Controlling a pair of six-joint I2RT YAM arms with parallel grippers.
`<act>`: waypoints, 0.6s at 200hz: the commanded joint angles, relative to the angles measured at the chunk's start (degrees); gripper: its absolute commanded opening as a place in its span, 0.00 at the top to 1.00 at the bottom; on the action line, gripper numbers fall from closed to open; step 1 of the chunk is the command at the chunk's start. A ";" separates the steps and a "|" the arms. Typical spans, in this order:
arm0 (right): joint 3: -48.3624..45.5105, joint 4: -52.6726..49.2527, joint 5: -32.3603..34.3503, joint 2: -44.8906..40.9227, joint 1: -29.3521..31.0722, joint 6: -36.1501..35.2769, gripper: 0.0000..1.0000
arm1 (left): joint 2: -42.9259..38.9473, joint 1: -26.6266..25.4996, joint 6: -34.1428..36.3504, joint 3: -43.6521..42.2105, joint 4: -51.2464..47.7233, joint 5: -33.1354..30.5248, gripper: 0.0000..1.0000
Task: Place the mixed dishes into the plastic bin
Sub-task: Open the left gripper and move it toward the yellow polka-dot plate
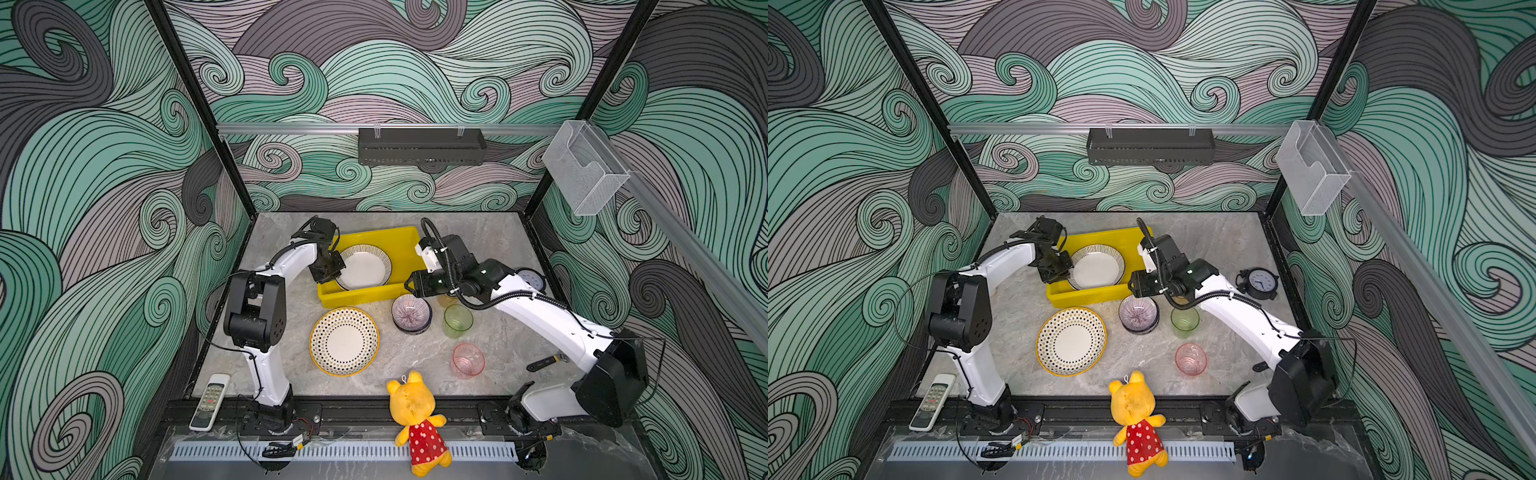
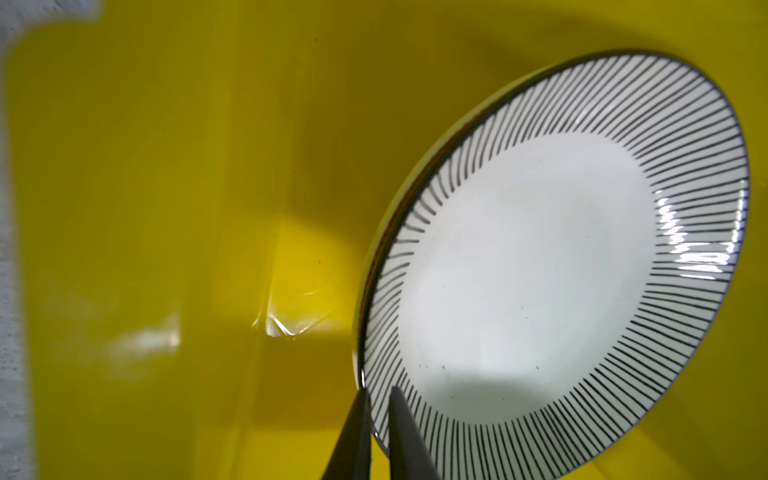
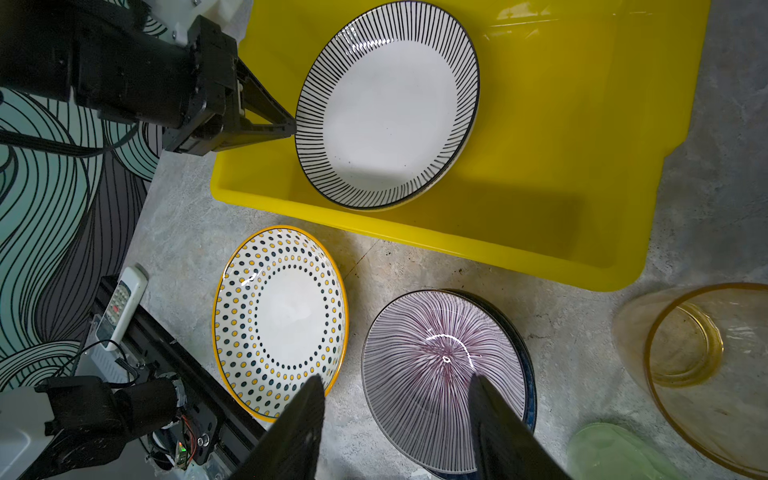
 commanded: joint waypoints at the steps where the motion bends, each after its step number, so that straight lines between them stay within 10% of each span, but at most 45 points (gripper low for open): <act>1: 1.67 -0.58 -0.44 0.01 0.60 -0.29 0.43 | -3.93 0.43 0.98 1.50 -2.65 0.70 0.86; 120: 2.21 -1.14 0.94 -0.39 4.46 -1.06 0.43 | -15.20 0.43 2.21 -1.15 -5.46 1.93 0.84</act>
